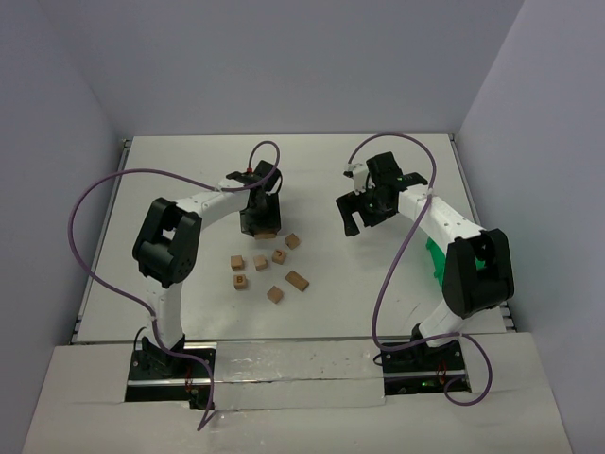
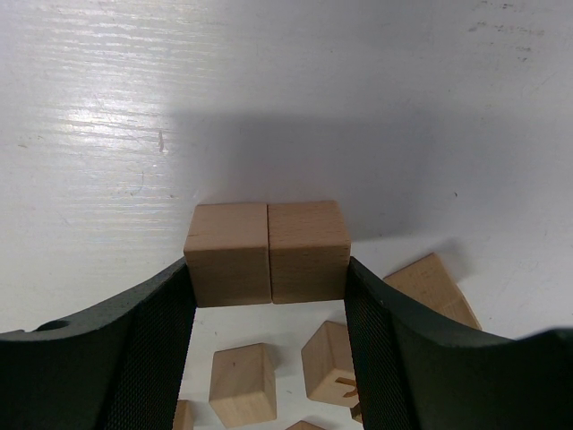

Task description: Build the wood block tower

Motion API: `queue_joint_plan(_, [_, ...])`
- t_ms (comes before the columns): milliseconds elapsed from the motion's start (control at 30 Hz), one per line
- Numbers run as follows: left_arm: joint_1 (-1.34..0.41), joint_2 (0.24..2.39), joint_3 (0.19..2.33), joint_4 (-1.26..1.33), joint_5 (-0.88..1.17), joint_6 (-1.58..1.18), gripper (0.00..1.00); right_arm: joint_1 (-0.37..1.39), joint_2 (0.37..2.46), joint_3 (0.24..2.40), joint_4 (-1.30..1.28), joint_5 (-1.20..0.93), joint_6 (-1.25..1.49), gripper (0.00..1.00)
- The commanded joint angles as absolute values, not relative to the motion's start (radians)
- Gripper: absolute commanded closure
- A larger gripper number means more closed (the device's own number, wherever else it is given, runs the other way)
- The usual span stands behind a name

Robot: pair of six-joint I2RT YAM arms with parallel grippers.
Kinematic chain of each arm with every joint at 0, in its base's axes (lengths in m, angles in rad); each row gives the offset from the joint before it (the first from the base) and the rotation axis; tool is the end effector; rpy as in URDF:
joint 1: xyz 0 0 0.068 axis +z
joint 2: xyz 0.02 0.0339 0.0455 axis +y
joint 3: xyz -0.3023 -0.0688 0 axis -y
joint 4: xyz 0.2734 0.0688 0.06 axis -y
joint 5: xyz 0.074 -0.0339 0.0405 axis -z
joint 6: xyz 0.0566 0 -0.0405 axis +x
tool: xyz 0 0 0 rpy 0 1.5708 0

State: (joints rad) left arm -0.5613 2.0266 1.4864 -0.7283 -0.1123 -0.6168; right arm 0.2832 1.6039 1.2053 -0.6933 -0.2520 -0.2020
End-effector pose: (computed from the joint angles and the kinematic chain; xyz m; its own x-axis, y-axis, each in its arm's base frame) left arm 0.3904 -0.2380 0.1714 -0.9489 -0.0823 -0.3047 -0.0590 0.9946 -0.0849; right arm 0.3461 0.1154 0.2505 -0.7584 -0.4231 -0.4958 -0.5441 0.8297 0.1243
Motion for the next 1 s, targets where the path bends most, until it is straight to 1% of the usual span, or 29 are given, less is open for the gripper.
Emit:
queue_joint_plan(0, [-0.565, 2.054, 1.488, -0.726, -0.1, -0.627, 0.69, 0.278, 1.601, 1.221, -0.664, -0.252, -0.193, 0.0])
queue_joint_plan(100, [-0.565, 2.055, 1.486, -0.724, -0.095, -0.622, 0.6, 0.278, 1.604, 1.226, -0.666, -0.252, -0.195, 0.0])
queue_joint_plan(233, [-0.566, 2.059, 1.489, -0.726, -0.103, -0.617, 0.57, 0.277, 1.605, 1.229, -0.667, -0.25, -0.196, 0.0])
queue_joint_plan(267, [-0.565, 2.059, 1.489, -0.726, -0.103, -0.617, 0.54, 0.277, 1.605, 1.229, -0.667, -0.25, -0.196, 0.0])
queue_joint_plan(300, [-0.565, 2.058, 1.487, -0.727, -0.104, -0.616, 0.49, 0.278, 1.606, 1.229, -0.667, -0.25, -0.196, 0.0])
queue_joint_plan(533, [-0.568, 2.06, 1.483, -0.727, -0.109, -0.618, 0.27, 0.278, 1.606, 1.23, -0.667, -0.25, -0.198, 0.0])
queue_joint_plan(567, [-0.566, 2.061, 1.485, -0.727, -0.109, -0.619, 0.25, 0.278, 1.606, 1.23, -0.667, -0.25, -0.198, 0.0])
queue_joint_plan(667, [-0.568, 2.066, 1.488, -0.727, -0.104, -0.617, 0.24, 0.278, 1.606, 1.23, -0.669, -0.249, -0.198, 0.0])
queue_joint_plan(867, [-0.568, 2.066, 1.488, -0.727, -0.107, -0.617, 0.27, 0.278, 1.604, 1.23, -0.669, -0.247, -0.198, 0.0])
queue_joint_plan(967, [-0.57, 2.066, 1.49, -0.728, -0.107, -0.618, 0.26, 0.277, 1.603, 1.23, -0.669, -0.247, -0.198, 0.0])
